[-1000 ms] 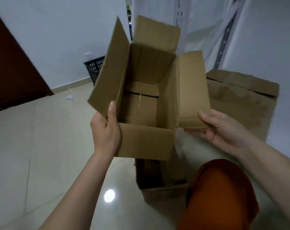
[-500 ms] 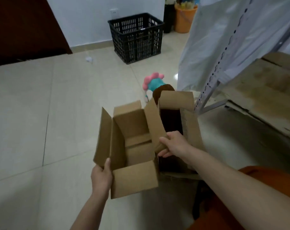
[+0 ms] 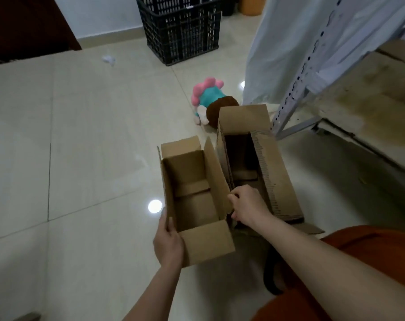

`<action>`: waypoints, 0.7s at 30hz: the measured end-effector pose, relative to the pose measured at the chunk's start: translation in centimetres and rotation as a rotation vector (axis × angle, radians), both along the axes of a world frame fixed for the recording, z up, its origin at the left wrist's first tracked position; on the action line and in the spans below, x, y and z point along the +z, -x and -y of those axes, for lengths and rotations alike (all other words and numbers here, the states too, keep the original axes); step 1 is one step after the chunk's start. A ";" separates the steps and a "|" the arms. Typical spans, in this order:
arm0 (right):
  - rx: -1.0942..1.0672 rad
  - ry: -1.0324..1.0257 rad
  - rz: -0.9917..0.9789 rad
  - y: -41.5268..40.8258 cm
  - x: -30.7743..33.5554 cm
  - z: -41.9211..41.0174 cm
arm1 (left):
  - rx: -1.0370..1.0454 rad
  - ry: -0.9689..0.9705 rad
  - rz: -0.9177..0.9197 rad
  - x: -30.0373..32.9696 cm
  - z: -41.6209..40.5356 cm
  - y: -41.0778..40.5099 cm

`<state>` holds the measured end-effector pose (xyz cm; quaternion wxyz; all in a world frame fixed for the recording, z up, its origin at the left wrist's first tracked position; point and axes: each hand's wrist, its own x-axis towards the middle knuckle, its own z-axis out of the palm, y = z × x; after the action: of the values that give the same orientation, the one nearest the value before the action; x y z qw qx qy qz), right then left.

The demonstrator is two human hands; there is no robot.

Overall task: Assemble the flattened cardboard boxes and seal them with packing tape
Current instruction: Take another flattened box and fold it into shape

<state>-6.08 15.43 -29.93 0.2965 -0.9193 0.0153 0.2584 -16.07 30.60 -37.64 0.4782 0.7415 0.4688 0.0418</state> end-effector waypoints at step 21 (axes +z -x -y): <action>0.010 0.094 0.319 0.0 4.8 11.8 | -0.820 -0.509 0.289 8.2 6.1 -6.6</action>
<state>-6.06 3.66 -25.14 0.2503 -0.9616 -0.0246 0.1094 -9.44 24.51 -29.44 0.3194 0.9444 0.0427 0.0657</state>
